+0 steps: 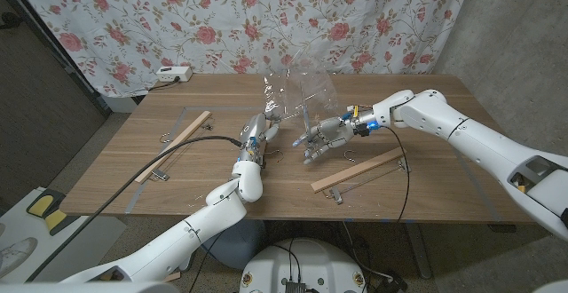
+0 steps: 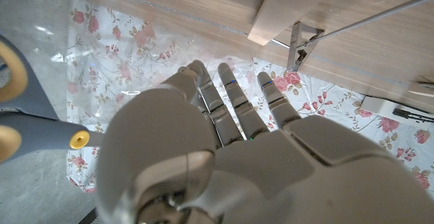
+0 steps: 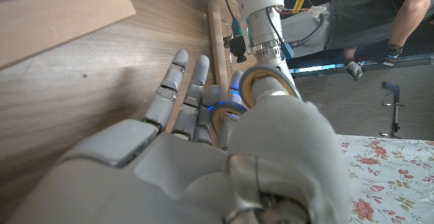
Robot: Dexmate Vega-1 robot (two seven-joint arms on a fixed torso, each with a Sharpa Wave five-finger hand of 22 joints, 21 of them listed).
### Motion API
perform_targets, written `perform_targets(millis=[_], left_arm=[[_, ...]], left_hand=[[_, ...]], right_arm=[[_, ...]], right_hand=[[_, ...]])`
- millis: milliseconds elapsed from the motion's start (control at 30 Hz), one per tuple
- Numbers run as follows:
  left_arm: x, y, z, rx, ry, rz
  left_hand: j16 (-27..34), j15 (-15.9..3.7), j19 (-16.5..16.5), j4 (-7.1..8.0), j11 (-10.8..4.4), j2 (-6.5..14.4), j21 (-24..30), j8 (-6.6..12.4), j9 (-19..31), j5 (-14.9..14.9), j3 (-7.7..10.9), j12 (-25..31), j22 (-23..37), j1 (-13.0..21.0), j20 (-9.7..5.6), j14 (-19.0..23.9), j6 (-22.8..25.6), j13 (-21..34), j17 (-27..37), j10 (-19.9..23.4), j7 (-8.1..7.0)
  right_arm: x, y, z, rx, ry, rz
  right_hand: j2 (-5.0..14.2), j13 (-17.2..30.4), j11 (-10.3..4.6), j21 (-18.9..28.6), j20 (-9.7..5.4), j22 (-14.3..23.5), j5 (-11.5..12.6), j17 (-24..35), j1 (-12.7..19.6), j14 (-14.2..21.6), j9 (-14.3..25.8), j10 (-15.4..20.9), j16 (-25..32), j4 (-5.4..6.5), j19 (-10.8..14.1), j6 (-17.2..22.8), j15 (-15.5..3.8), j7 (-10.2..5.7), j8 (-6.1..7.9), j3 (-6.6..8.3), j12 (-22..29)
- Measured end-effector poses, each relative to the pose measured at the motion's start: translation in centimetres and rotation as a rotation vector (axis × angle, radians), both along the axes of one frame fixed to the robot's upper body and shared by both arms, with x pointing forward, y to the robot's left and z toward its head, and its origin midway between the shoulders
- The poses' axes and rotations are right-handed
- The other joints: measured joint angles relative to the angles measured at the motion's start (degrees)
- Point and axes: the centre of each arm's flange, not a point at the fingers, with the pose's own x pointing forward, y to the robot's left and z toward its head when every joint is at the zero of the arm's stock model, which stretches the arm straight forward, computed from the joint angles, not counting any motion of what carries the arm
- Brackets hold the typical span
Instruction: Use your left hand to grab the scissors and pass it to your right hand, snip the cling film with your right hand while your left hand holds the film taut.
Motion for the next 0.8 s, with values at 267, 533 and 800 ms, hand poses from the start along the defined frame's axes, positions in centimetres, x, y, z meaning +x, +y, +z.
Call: perform_targets(millis=[267,533,800], left_arm=[[0.0,0.21,-0.15,0.002,0.002,0.004],[0.01,0.24,-0.2,0.001,0.005,0.004],[0.04,0.23,-0.25,-0.002,0.004,0.005]], left_hand=[[0.0,0.09,0.0,0.07,0.0,0.0,0.41,0.0,0.0,0.0,-0.06,0.0,0.0,0.0,0.0,0.1,0.0,0.0,0.0,0.0,0.0],[0.0,0.09,0.0,0.06,0.0,0.0,0.49,0.0,0.0,0.0,-0.06,-0.43,0.0,0.0,0.0,0.1,0.0,0.0,0.27,0.0,0.0],[0.0,0.09,0.0,0.06,0.0,0.0,0.49,0.23,0.0,0.0,-0.06,-0.43,0.0,0.0,0.0,0.11,0.0,-0.01,0.27,0.0,0.0]], right_arm=[[0.13,-0.06,-0.11,0.0,0.003,-0.028],[0.05,-0.24,-0.02,0.003,0.003,-0.037],[-0.03,-0.6,0.09,0.01,0.005,-0.046]], right_hand=[[0.72,0.28,-2.75,0.13,-0.79,0.29,0.63,2.59,3.03,2.86,0.47,2.31,0.86,0.75,-0.17,0.7,-2.86,-0.71,0.0,3.34,-0.61],[0.42,1.2,-2.78,0.3,-0.78,0.29,0.63,3.53,3.32,2.7,0.78,2.35,1.12,1.0,-0.17,1.23,-2.72,-0.61,-0.35,4.22,-0.61],[0.2,1.46,-2.53,0.52,-0.78,0.29,0.63,3.79,3.5,2.95,0.91,2.75,1.12,1.23,-0.17,1.32,-2.46,-0.71,-0.35,4.6,-0.61]])
